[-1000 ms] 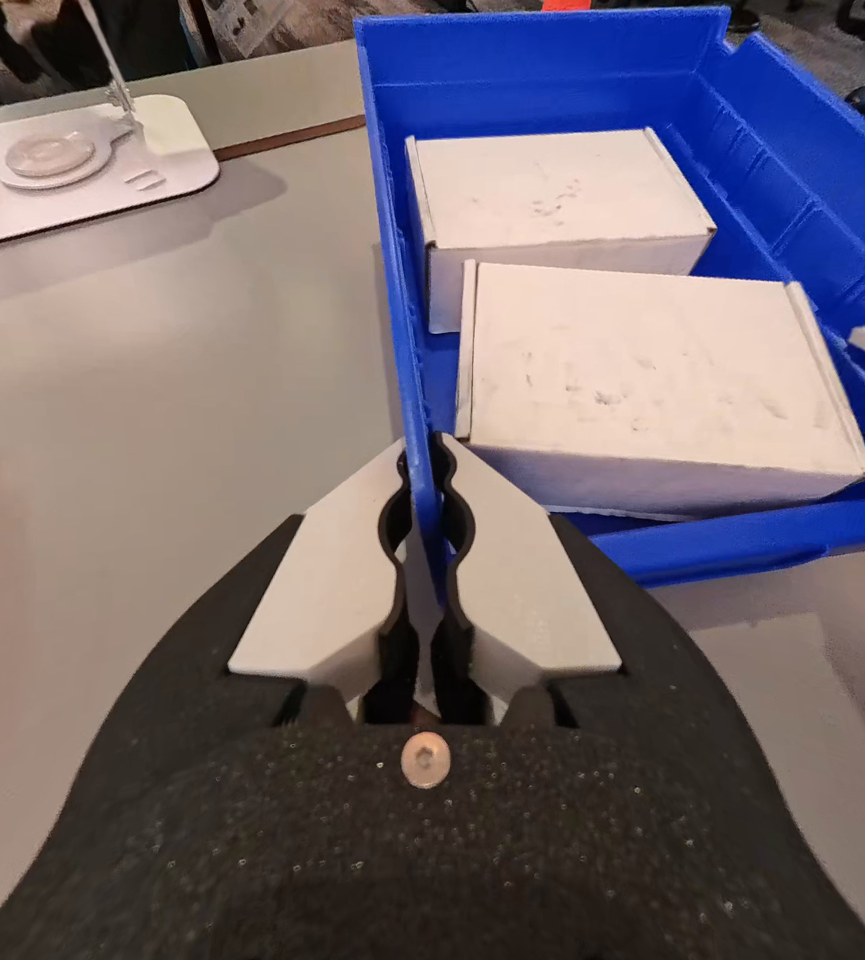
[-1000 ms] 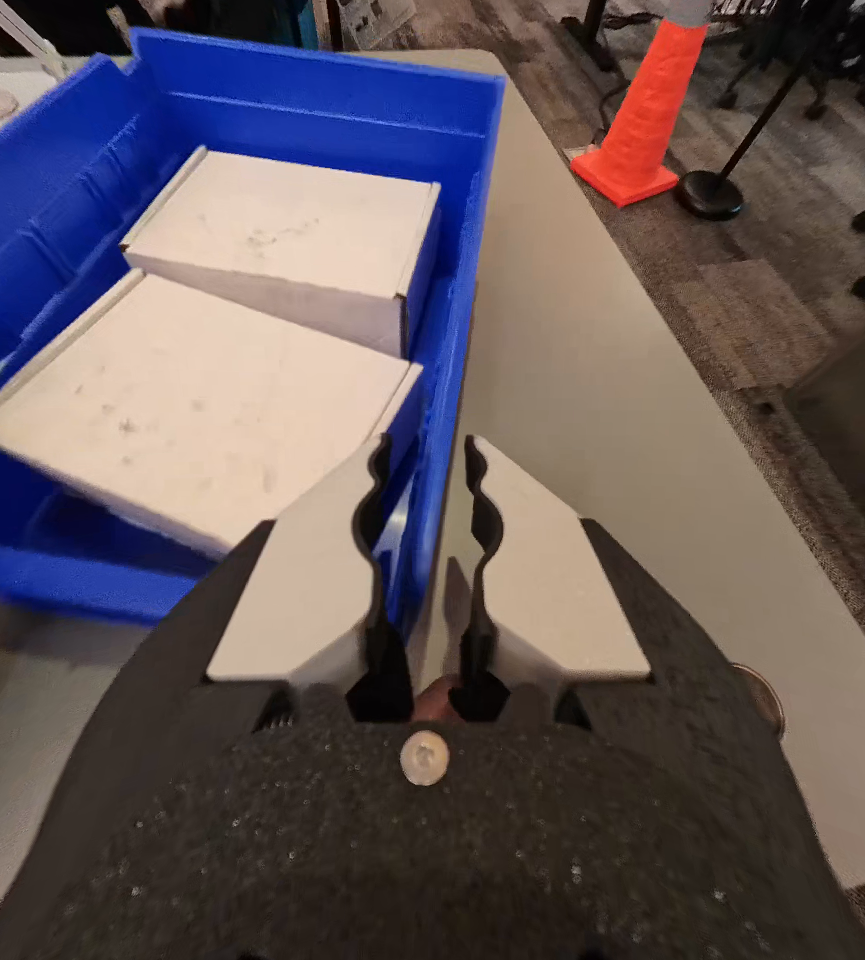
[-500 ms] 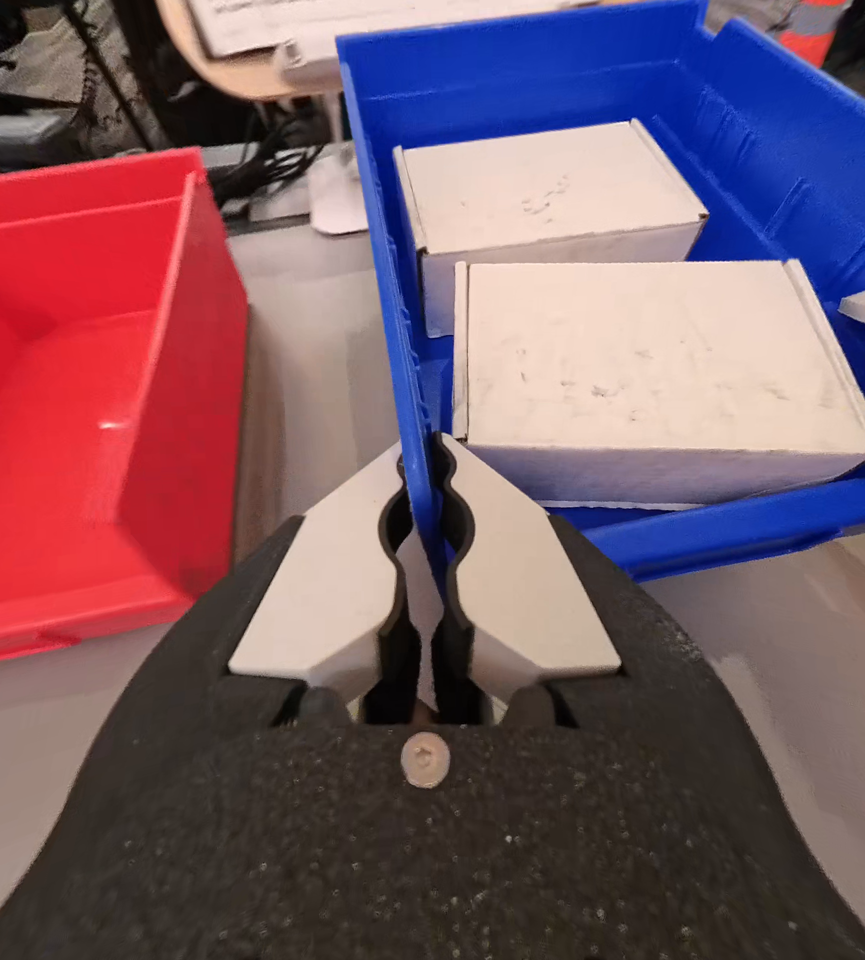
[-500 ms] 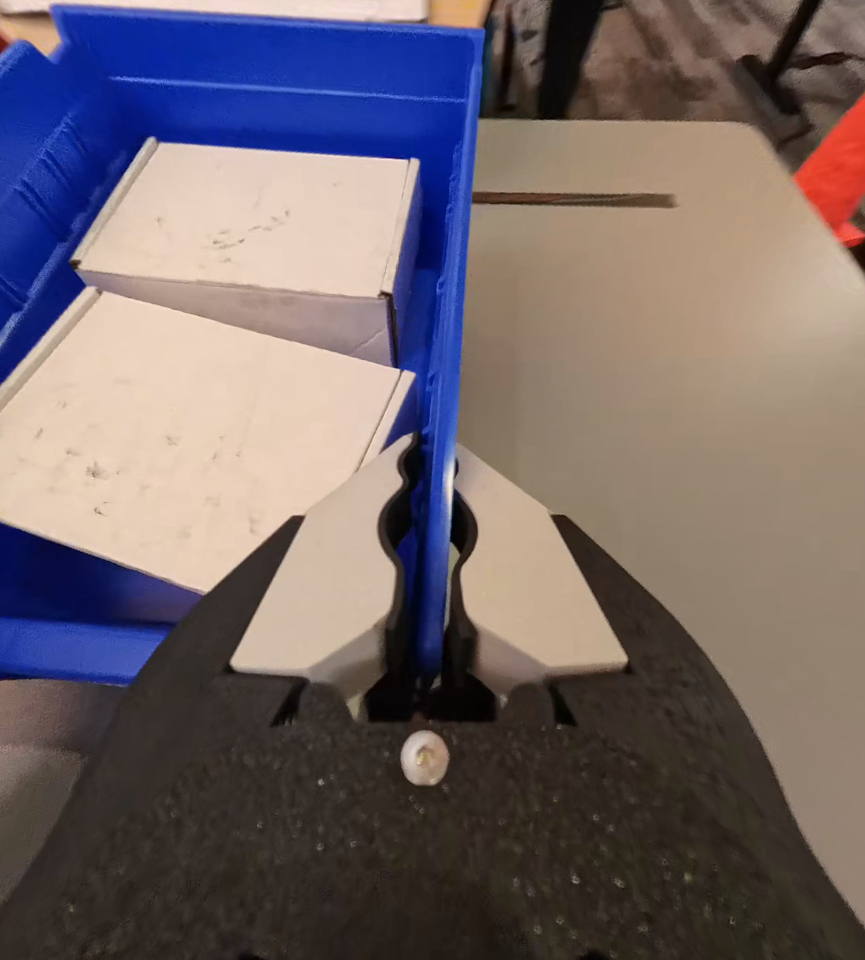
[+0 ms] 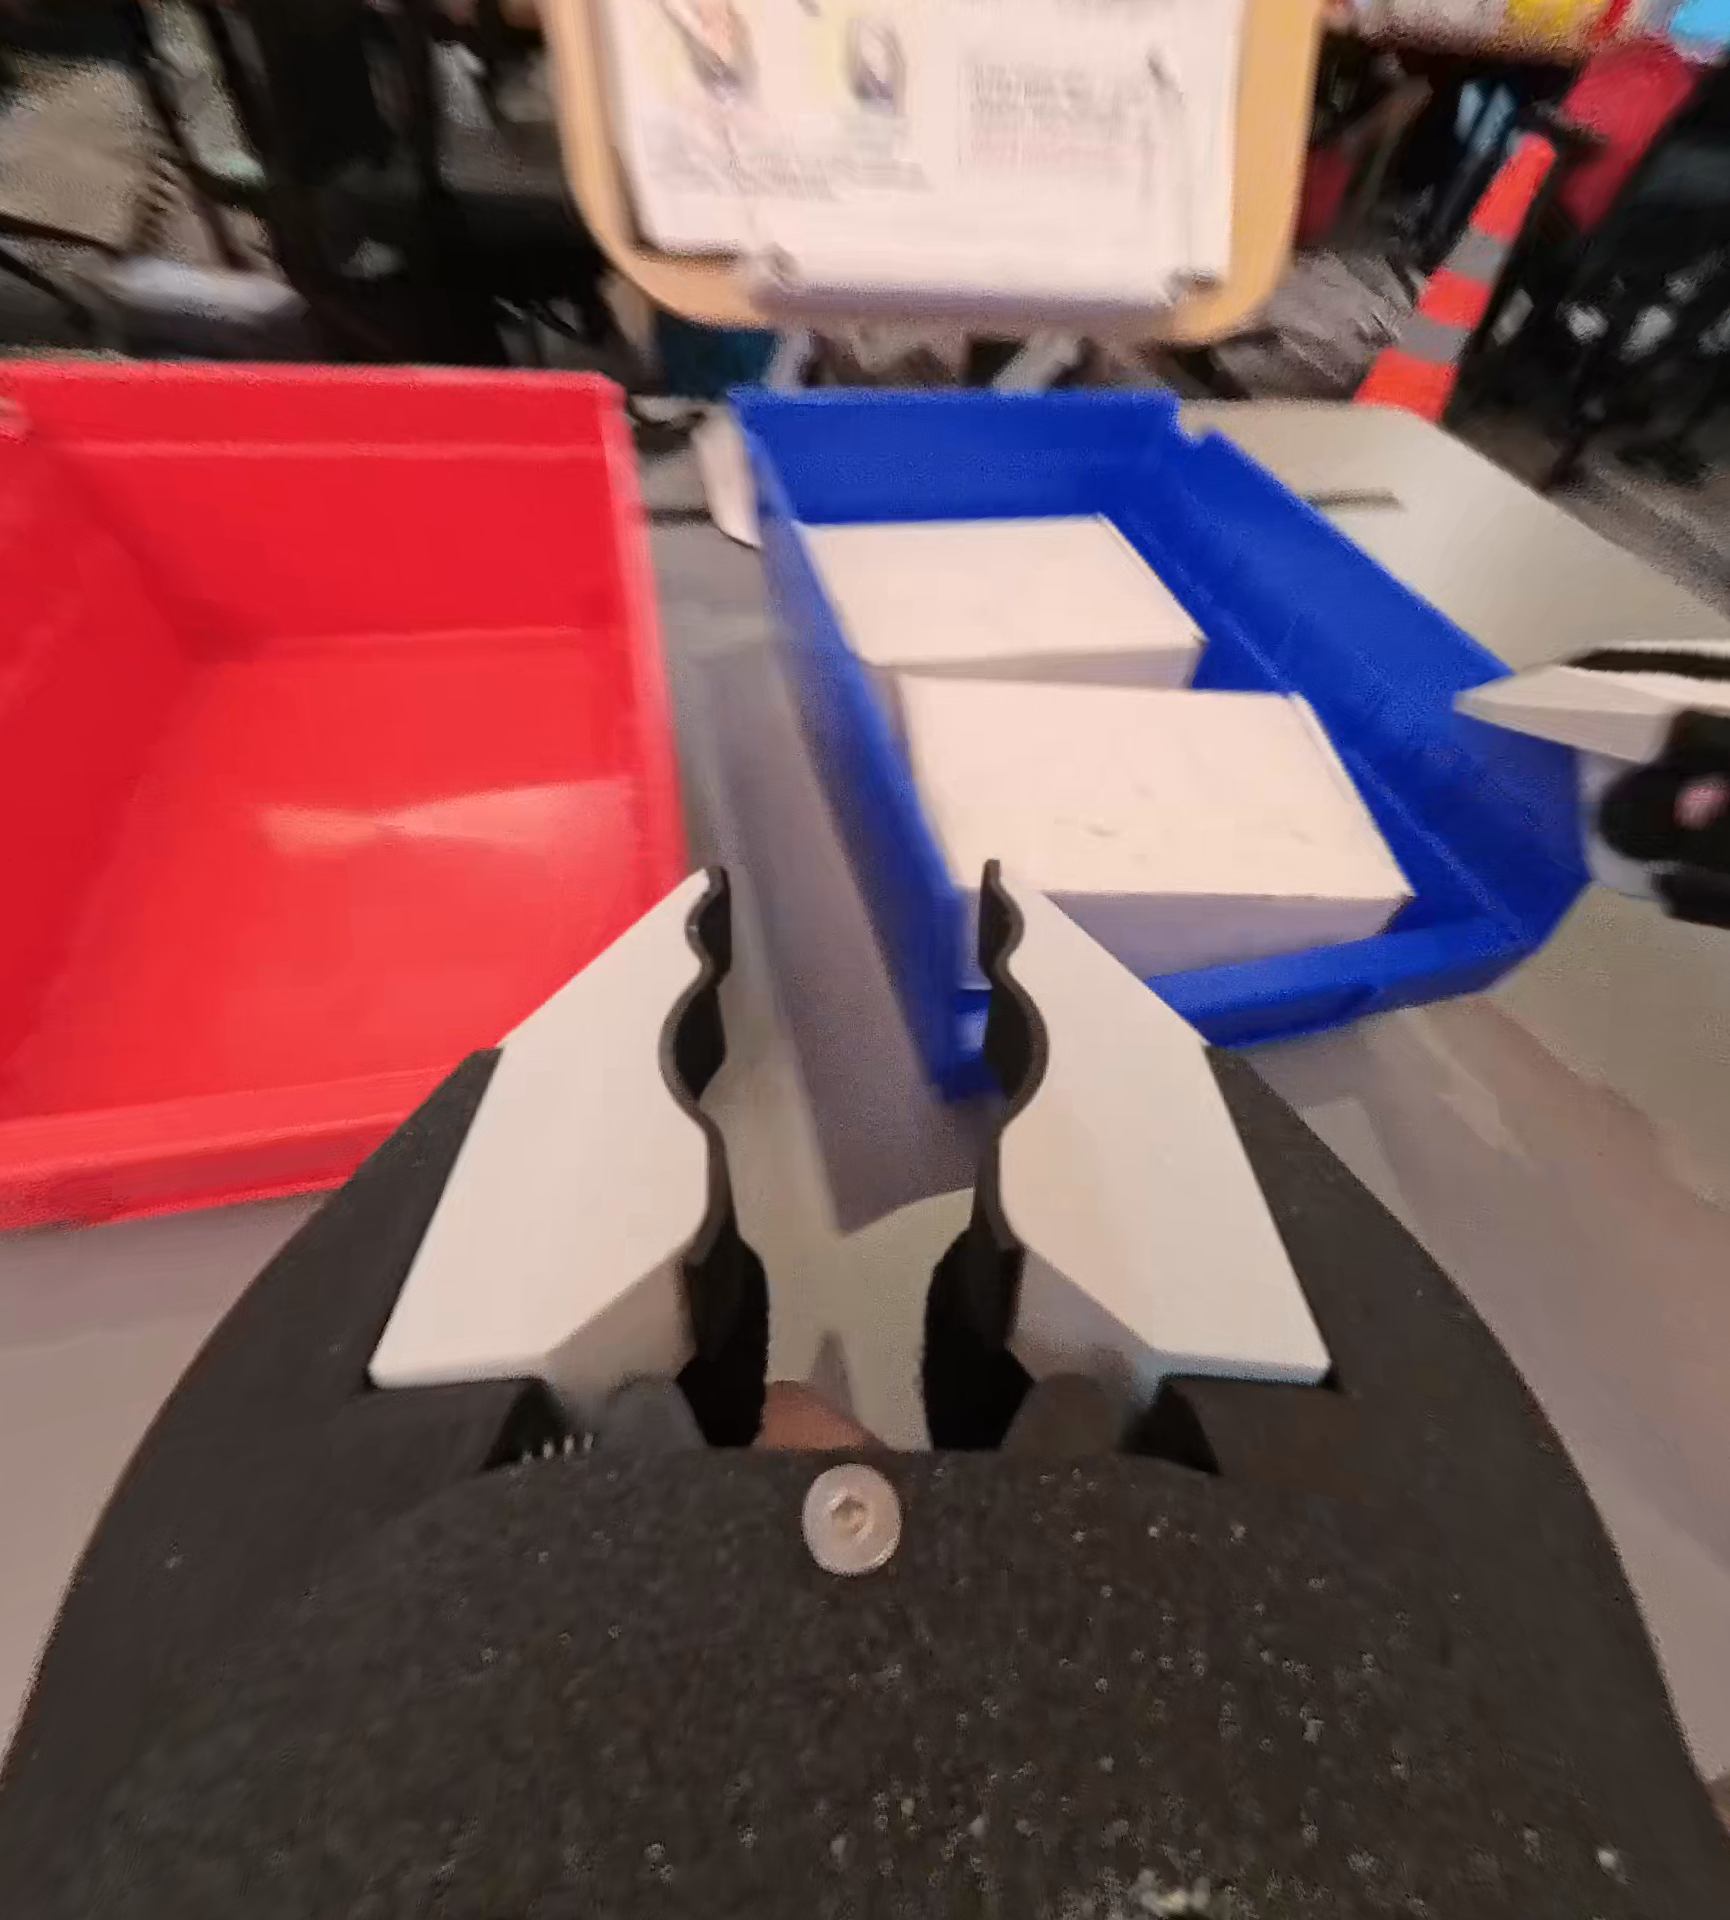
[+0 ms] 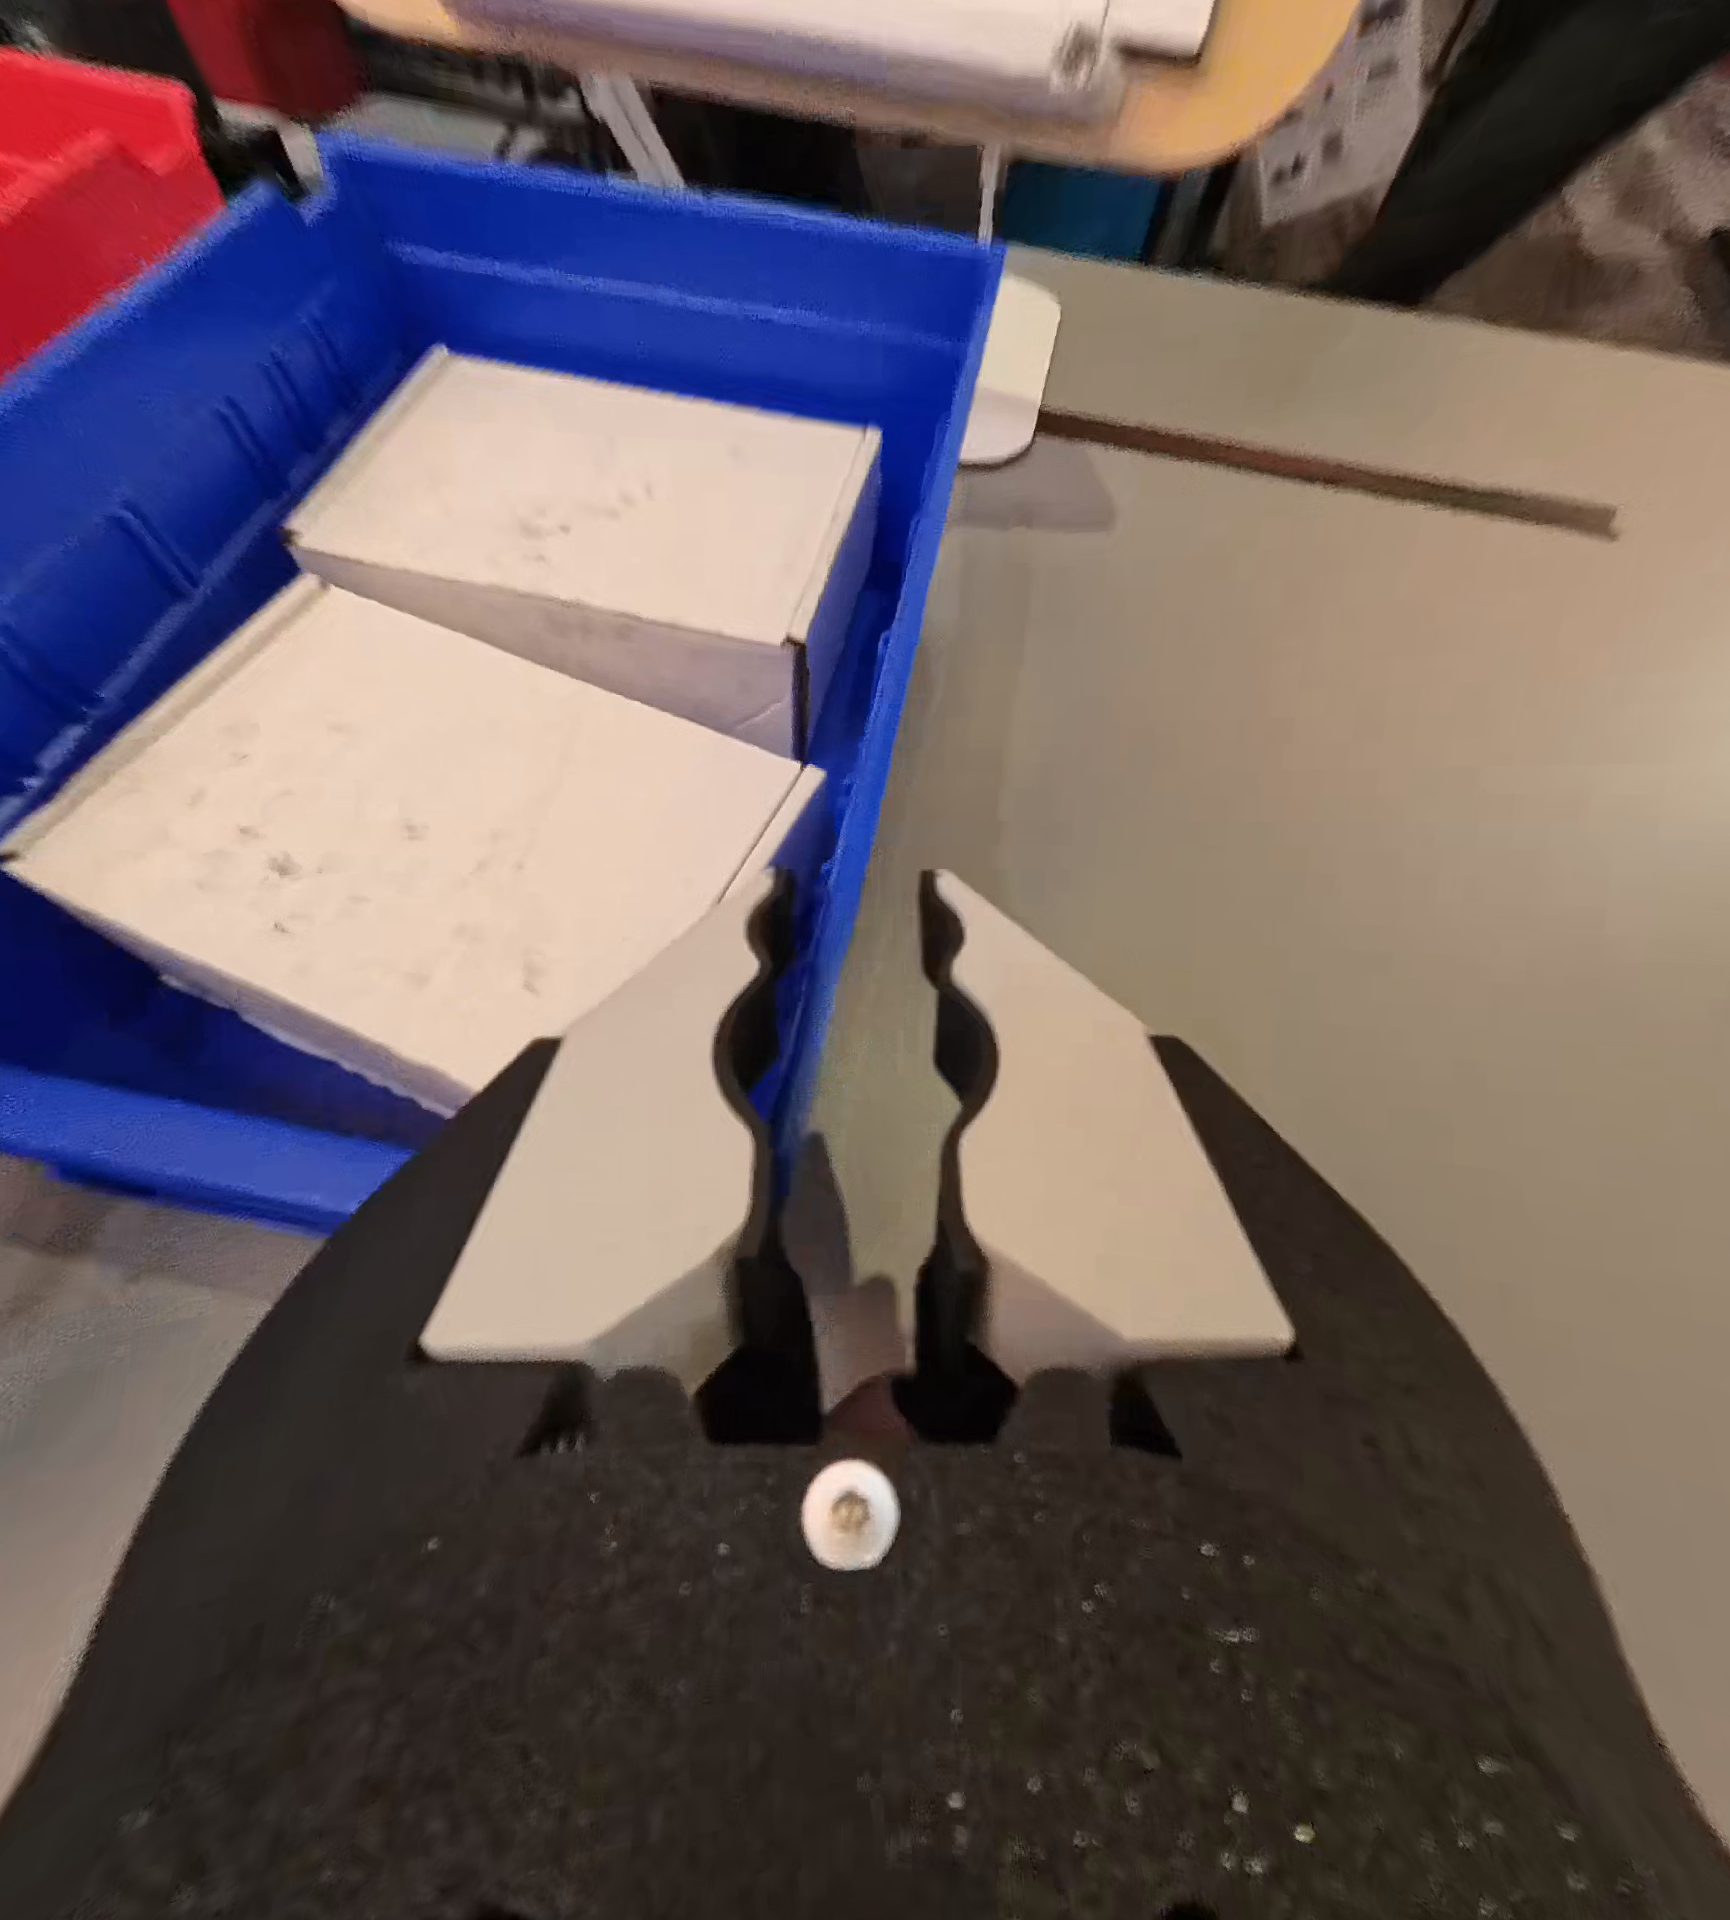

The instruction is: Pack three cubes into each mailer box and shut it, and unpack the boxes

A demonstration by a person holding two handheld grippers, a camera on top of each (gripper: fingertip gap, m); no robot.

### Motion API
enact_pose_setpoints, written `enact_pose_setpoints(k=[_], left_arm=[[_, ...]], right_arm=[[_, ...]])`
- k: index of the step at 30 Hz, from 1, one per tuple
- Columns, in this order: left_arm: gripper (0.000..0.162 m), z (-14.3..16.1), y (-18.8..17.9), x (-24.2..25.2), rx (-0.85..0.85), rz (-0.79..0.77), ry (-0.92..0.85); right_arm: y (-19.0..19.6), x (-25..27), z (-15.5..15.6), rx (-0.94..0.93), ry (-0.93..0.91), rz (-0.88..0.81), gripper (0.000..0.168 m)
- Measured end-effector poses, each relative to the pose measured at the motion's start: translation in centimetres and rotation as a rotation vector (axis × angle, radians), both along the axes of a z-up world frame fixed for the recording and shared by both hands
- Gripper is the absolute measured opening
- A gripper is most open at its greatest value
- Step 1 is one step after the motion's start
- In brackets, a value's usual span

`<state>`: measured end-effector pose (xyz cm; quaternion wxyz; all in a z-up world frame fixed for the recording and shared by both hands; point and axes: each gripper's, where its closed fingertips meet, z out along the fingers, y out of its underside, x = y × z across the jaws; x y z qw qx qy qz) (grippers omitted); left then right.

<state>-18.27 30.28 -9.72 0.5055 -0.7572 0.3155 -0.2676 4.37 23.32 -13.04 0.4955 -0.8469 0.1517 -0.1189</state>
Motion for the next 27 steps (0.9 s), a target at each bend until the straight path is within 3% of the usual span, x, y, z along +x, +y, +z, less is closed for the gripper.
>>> enact_pose_setpoints(k=[3, 5, 7, 11, 14, 15, 18, 21, 27], left_arm=[[0.043, 1.6, 3.9, -8.5, 0.085, 0.196, 0.039], [0.044, 0.3, 7.9, -14.4, 0.048, 0.308, 0.094], [0.055, -1.4, 11.5, -18.6, -0.033, 0.353, 0.140], [0.052, -2.4, 16.7, -20.9, -0.073, 0.363, 0.213], [0.050, -3.6, 19.2, -19.6, -0.066, 0.307, 0.288], [0.044, -4.5, 19.4, -18.8, -0.114, 0.274, 0.291], [0.000, -6.1, 18.2, -17.2, -0.179, 0.173, 0.245], [0.000, -6.3, 16.7, -17.8, -0.160, 0.175, 0.215], [0.002, -6.3, 10.7, -21.4, -0.165, 0.259, 0.243]], right_arm=[[-0.7, -1.4, 3.7, 0.118, -0.044, 0.042, 0.028], [-0.2, -4.6, 5.4, 0.198, -0.072, 0.149, 0.029], [0.7, -9.5, 5.4, 0.225, -0.031, 0.297, 0.031], [2.2, -19.9, 3.0, 0.217, 0.063, 0.528, 0.050], [3.3, -24.6, 0.5, 0.146, 0.059, 0.547, 0.053], [3.8, -25.7, -0.1, 0.135, 0.065, 0.533, 0.052], [5.8, -27.8, -2.0, 0.103, 0.135, 0.473, 0.052], [7.3, -28.0, -3.4, 0.056, 0.177, 0.371, 0.052], [9.3, -27.0, -3.2, 0.098, 0.085, 0.265, 0.051]])
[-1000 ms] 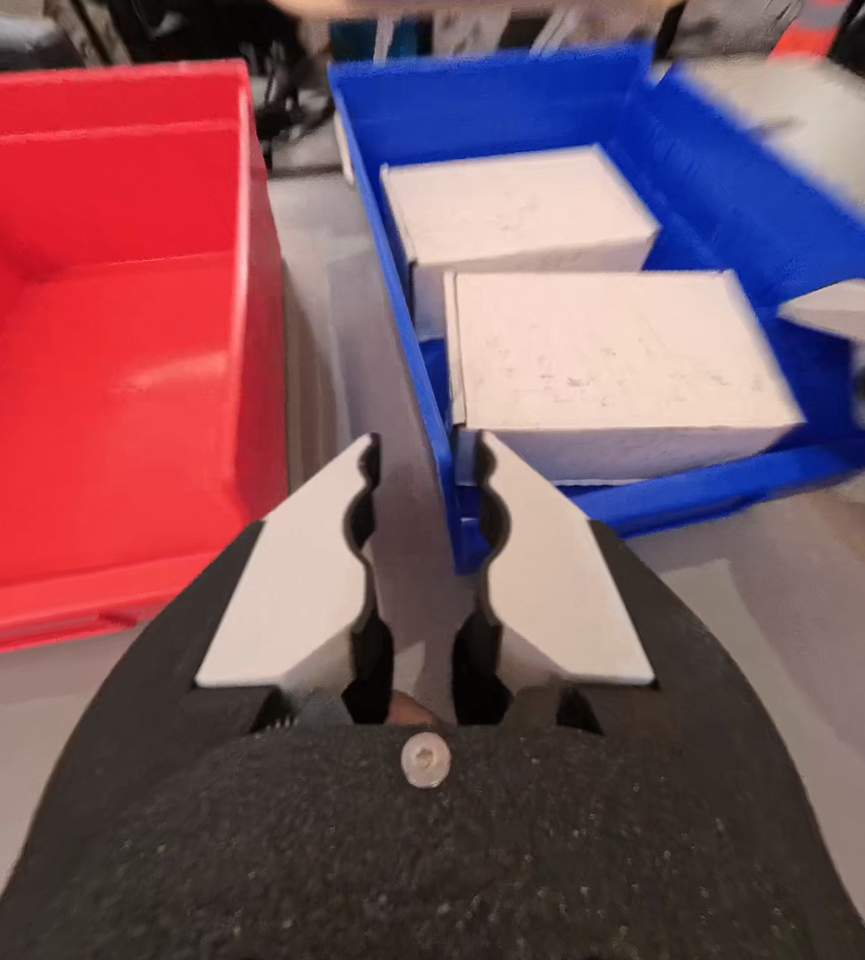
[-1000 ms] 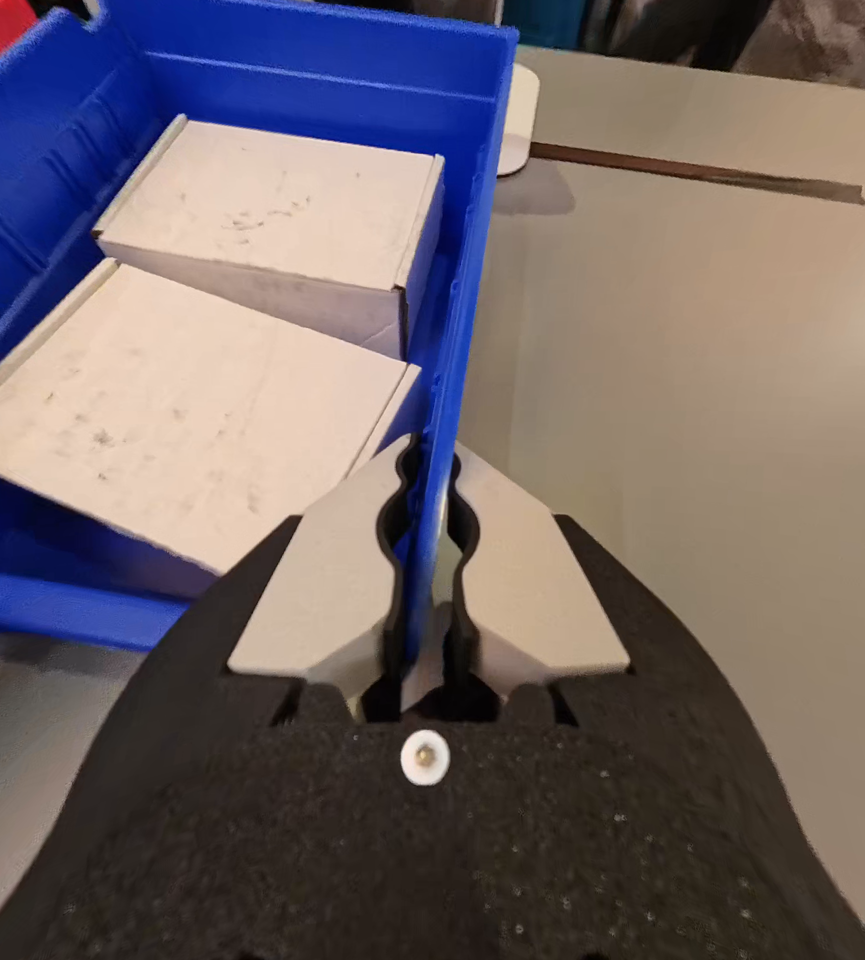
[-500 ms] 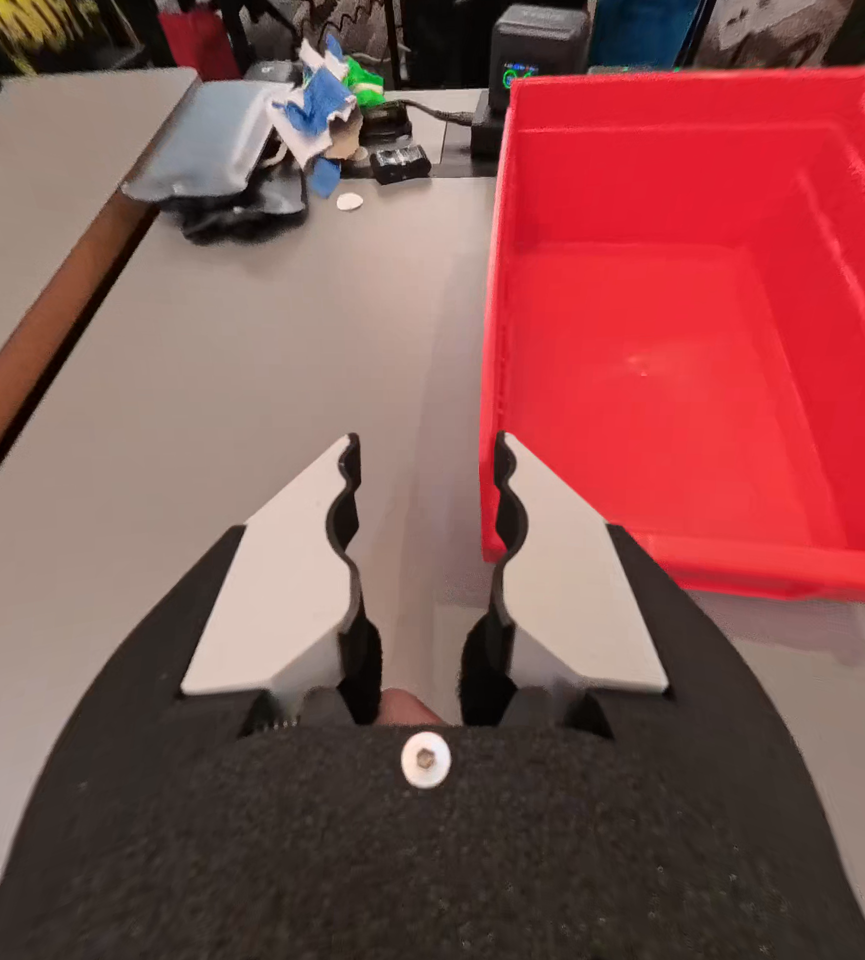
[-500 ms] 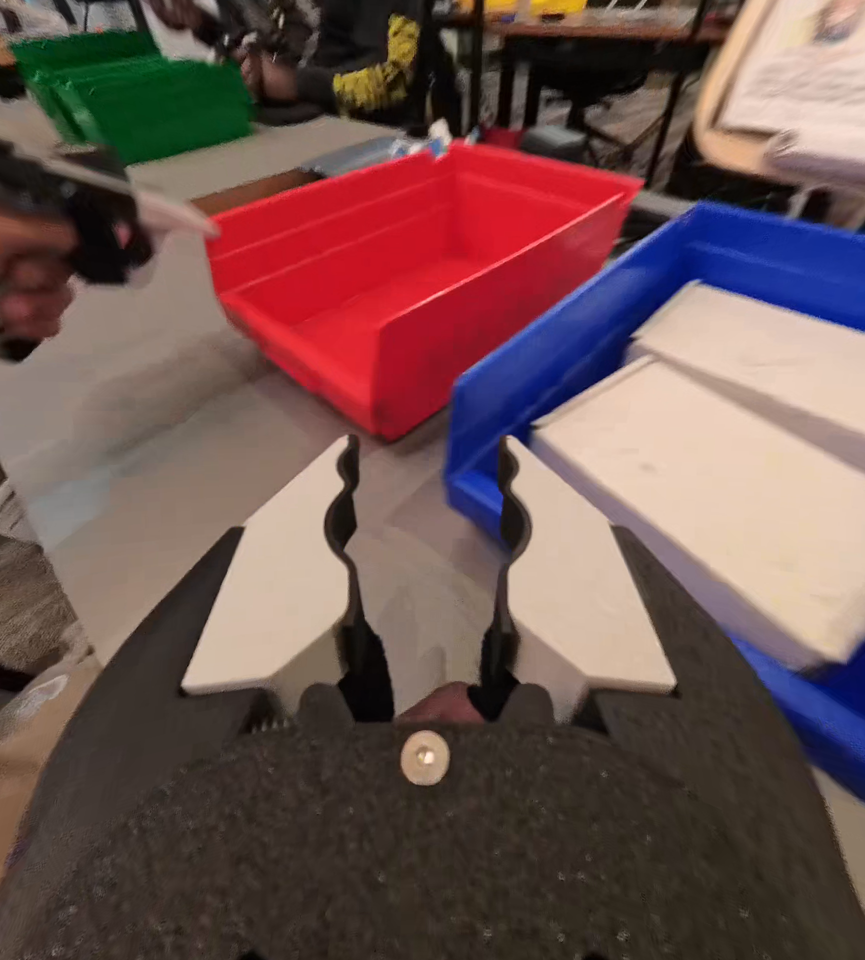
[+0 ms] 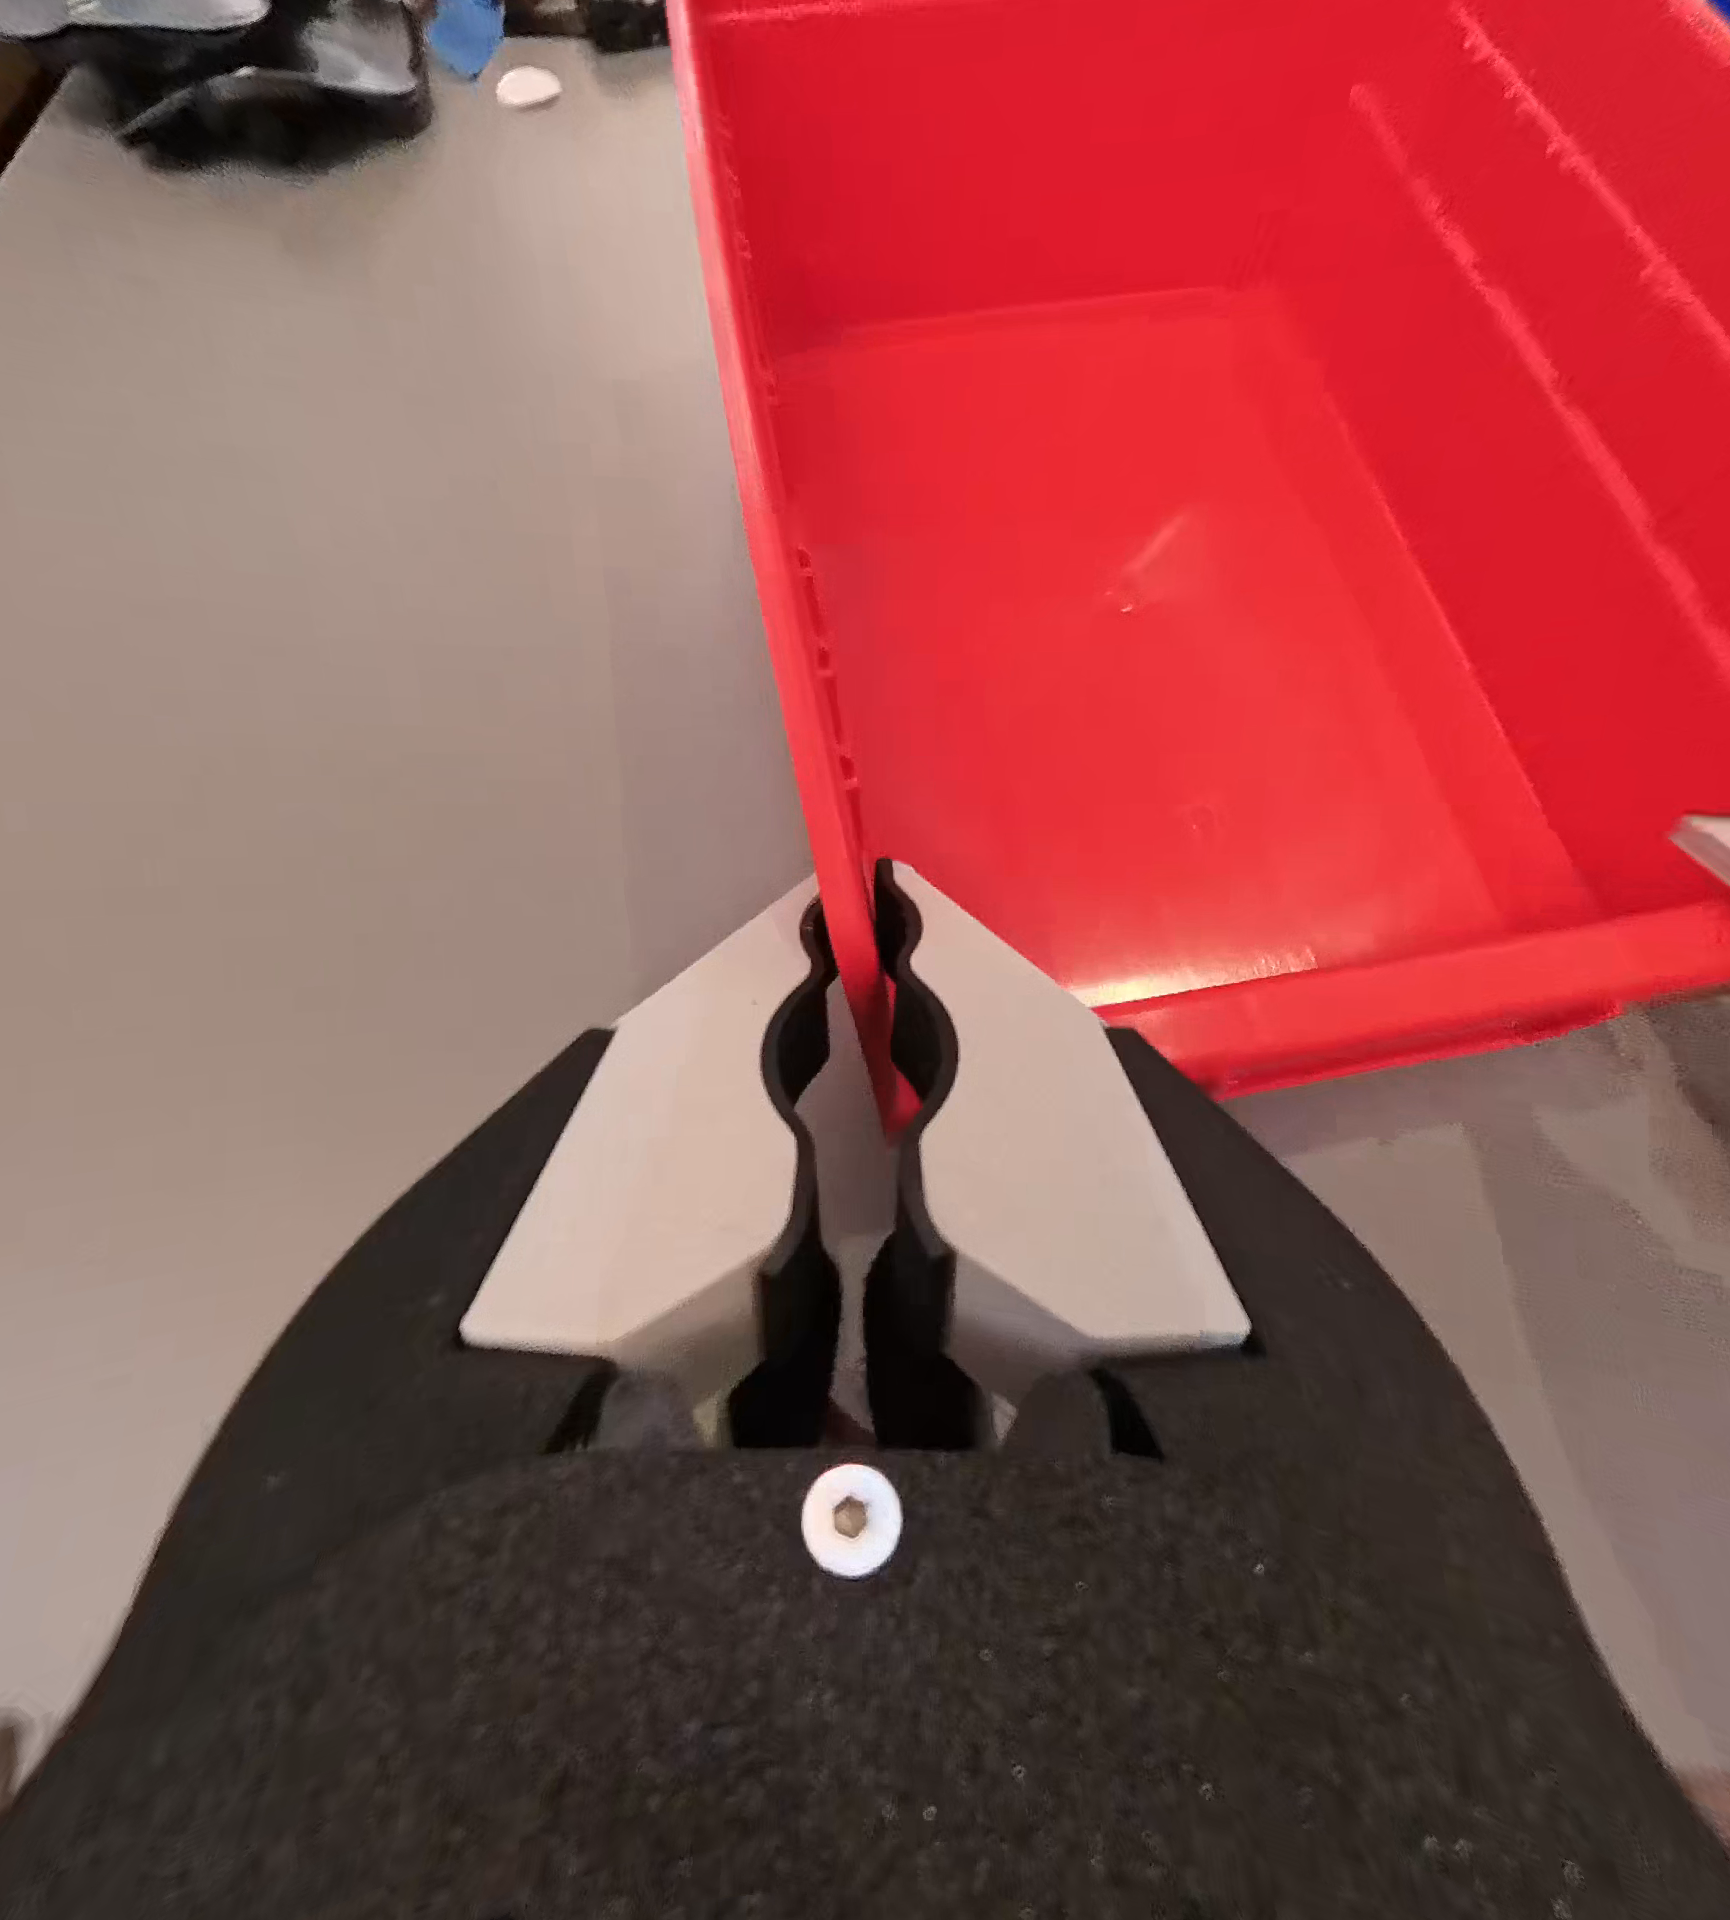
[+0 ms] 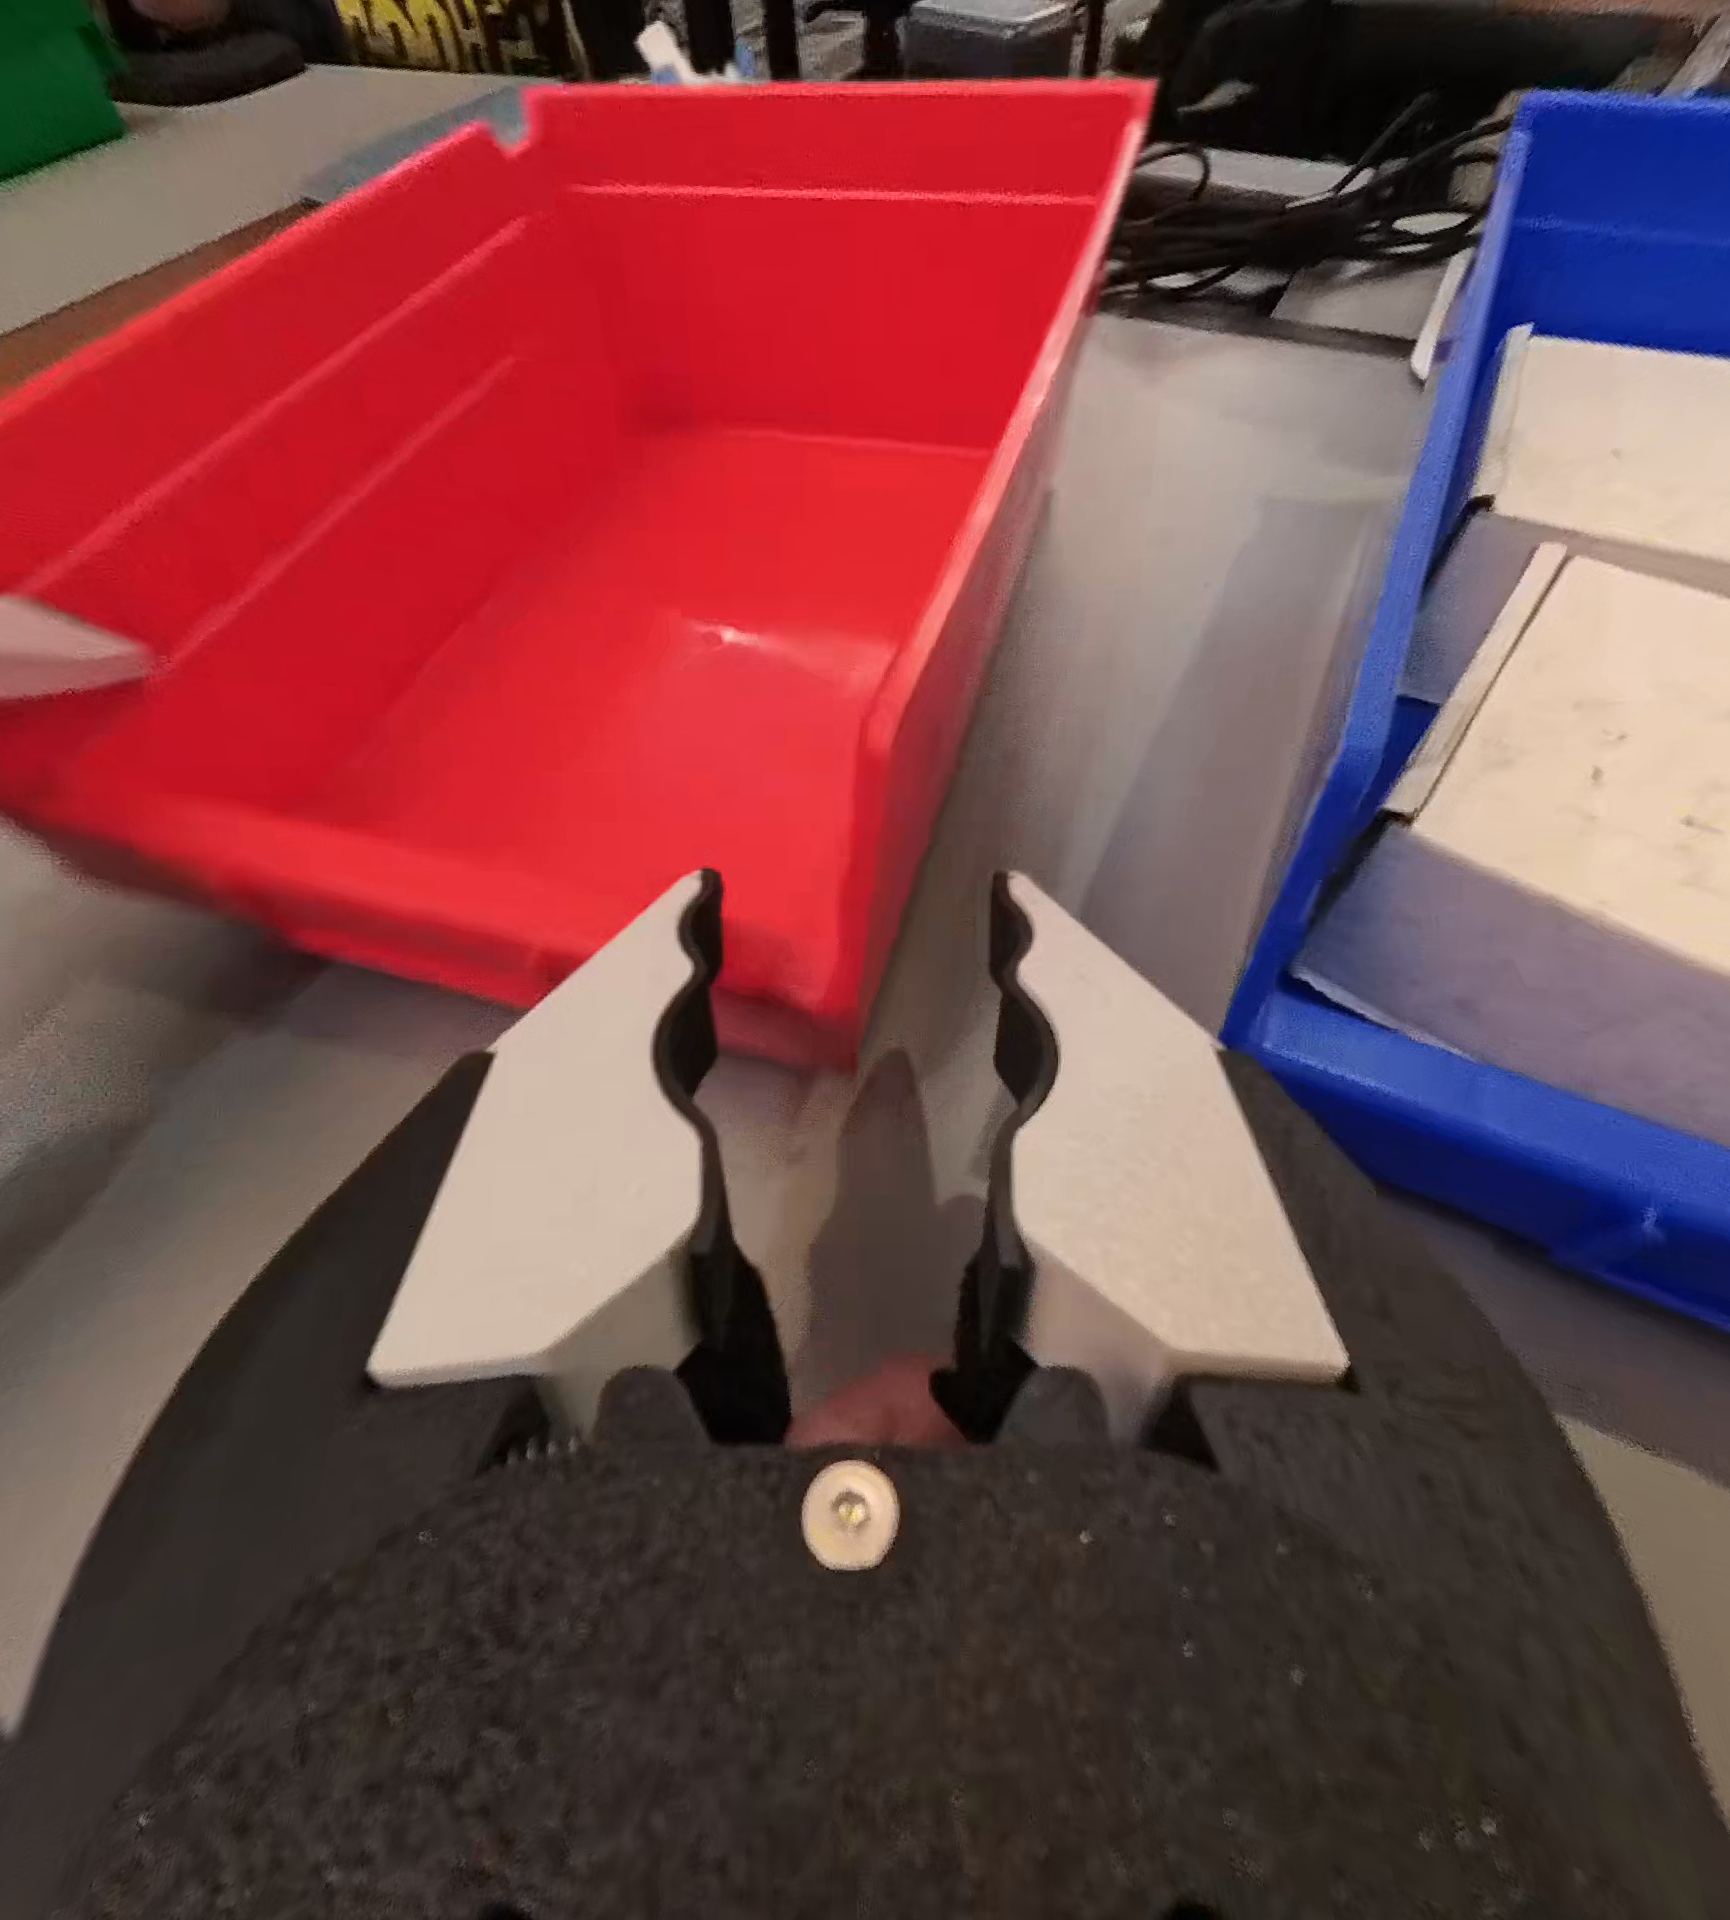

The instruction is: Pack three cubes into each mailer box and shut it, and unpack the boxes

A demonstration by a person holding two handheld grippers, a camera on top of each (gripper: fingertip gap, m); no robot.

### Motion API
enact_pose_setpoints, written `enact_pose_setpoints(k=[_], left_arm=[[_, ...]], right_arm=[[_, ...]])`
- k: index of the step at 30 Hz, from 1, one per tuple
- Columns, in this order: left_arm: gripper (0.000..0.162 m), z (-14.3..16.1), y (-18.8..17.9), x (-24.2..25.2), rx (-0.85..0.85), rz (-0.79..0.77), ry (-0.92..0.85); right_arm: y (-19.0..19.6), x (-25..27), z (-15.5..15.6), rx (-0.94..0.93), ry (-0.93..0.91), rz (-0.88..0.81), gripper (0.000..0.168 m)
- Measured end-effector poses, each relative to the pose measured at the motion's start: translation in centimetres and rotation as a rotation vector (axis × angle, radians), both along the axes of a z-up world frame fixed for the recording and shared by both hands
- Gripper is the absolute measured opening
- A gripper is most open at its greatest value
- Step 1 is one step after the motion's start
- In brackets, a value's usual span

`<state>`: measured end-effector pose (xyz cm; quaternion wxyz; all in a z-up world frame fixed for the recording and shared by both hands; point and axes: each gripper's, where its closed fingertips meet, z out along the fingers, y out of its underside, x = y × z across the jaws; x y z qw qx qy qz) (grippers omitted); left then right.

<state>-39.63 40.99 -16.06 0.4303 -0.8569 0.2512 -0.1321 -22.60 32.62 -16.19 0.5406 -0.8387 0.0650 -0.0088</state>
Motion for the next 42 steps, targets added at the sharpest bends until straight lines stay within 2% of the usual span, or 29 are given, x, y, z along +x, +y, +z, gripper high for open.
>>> enact_pose_setpoints(k=[3, 5, 8, 11, 14, 17, 19, 21, 23, 25, 28, 30, 33, 36, 39, 42], left_arm=[[0.003, 0.4, -3.0, -1.5, 0.000, 0.064, -0.033], [0.002, 1.4, -4.4, -2.7, 0.062, 0.137, -0.012], [0.001, 4.4, -6.4, -3.1, 0.209, 0.197, 0.026], [0.001, 8.1, -7.7, -1.5, 0.323, 0.209, -0.012], [0.001, 13.2, -8.0, 3.2, 0.468, 0.159, -0.100], [0.001, 18.5, -8.4, 10.5, 0.573, 0.061, -0.229], [0.001, 20.7, -9.4, 16.8, 0.603, -0.042, -0.289], [0.000, 21.4, -11.5, 23.5, 0.607, -0.153, -0.310], [0.000, 20.6, -14.5, 29.9, 0.562, -0.257, -0.341], [0.002, 18.8, -17.9, 35.7, 0.524, -0.334, -0.356], [0.002, 14.8, -21.5, 42.3, 0.447, -0.330, -0.421], [0.002, 11.1, -22.8, 45.4, 0.365, -0.321, -0.369], [0.004, 6.2, -24.6, 48.2, 0.290, -0.372, -0.270], [0.005, 2.9, -25.9, 49.6, 0.247, -0.423, -0.201], [0.006, 1.8, -26.3, 50.6, 0.255, -0.442, -0.180], [0.012, 0.4, -26.7, 51.7, 0.195, -0.492, -0.151]], right_arm=[[0.6, -1.4, -1.0, -0.062, 0.040, 0.066, 0.032], [0.0, -1.1, -0.4, -0.090, 0.039, 0.037, 0.006], [-0.6, -1.3, 2.7, -0.015, 0.016, 0.050, 0.003], [-1.4, 0.1, 6.6, 0.069, -0.050, 0.045, 0.002], [-2.9, 4.0, 11.4, 0.176, -0.098, -0.024, 0.001], [-5.7, 10.3, 16.4, 0.282, -0.150, -0.158, 0.002], [-8.6, 15.5, 19.4, 0.344, -0.203, -0.263, 0.001], [-12.4, 21.1, 21.3, 0.380, -0.236, -0.382, 0.001], [-16.7, 26.7, 21.6, 0.382, -0.268, -0.479, 0.001], [-20.7, 32.2, 20.2, 0.357, -0.283, -0.559, 0.001], [-24.9, 39.1, 16.6, 0.273, -0.238, -0.612, 0.001], [-26.4, 42.6, 12.8, 0.169, -0.215, -0.602, 0.001], [-28.1, 45.6, 7.4, 0.045, -0.127, -0.593, 0.001], [-29.4, 47.3, 5.1, -0.023, -0.145, -0.586, 0.001], [-29.7, 48.6, 3.2, -0.072, -0.164, -0.557, 0.001], [-29.6, 50.0, 0.6, -0.093, -0.081, -0.560, 0.002]])
